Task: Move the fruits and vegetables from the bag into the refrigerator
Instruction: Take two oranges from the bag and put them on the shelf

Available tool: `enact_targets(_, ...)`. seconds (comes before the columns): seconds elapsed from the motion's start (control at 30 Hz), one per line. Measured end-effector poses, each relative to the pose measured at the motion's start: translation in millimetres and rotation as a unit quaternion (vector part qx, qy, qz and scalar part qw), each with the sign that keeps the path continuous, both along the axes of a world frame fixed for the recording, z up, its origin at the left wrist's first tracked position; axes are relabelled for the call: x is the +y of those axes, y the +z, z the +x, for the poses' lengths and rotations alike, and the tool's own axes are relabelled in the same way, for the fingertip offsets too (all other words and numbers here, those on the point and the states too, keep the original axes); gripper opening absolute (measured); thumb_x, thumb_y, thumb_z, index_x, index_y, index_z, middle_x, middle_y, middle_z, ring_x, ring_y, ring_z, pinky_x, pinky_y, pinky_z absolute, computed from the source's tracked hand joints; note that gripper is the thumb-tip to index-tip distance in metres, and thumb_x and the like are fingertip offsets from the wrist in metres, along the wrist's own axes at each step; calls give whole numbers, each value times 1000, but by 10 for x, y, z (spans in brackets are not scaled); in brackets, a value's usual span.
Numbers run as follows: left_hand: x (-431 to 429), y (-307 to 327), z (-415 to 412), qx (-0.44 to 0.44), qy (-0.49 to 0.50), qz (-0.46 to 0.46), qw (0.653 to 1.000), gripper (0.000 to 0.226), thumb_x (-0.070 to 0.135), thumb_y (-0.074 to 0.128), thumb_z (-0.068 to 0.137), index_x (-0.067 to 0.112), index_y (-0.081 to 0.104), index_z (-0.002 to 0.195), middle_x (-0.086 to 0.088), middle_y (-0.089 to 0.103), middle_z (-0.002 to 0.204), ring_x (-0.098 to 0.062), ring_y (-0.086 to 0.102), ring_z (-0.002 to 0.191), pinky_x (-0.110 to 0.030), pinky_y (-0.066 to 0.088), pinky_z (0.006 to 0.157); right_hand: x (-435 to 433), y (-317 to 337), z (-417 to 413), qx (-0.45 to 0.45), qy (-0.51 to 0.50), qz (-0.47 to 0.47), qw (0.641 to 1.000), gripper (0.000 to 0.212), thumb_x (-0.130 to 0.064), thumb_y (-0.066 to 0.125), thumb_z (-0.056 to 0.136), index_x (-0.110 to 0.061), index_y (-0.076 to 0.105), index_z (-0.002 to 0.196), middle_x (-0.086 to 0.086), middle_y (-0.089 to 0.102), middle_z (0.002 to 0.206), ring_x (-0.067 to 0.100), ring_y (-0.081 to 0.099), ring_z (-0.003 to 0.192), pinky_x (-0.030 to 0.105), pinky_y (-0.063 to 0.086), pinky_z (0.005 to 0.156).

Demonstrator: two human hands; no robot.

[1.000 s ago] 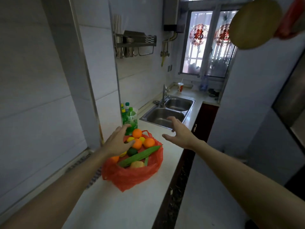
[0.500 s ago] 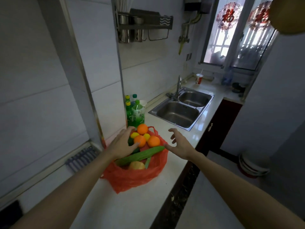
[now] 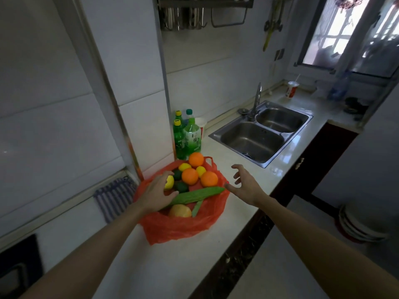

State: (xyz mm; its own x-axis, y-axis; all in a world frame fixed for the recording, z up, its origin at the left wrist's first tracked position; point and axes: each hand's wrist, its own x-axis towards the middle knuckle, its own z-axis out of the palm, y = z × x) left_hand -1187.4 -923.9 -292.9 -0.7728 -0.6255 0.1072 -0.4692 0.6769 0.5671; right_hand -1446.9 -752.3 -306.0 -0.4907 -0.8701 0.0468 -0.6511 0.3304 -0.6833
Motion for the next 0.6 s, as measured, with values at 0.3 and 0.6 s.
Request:
enact_targets(0.3, -141, -252, -55, -31, 20, 29, 999, 58, 35, 67, 86, 24, 37, 135, 1, 43, 112, -22, 50, 103, -29, 37, 80, -162, -215, -60, -22, 15, 14, 1000, 66, -40, 68, 85, -21, 33, 138, 4, 51, 116, 14, 55, 95, 22, 47, 72)
enact_targets(0.6, -506, -449, -387, -42, -6, 44, 998, 59, 38, 66, 85, 24, 37, 134, -5, 47, 129, -22, 47, 118, -35, 42, 92, -453, -398, -267, -42, -14, 43, 998, 67, -40, 69, 84, -24, 32, 137, 5, 52, 119, 15, 56, 98, 21, 48, 71)
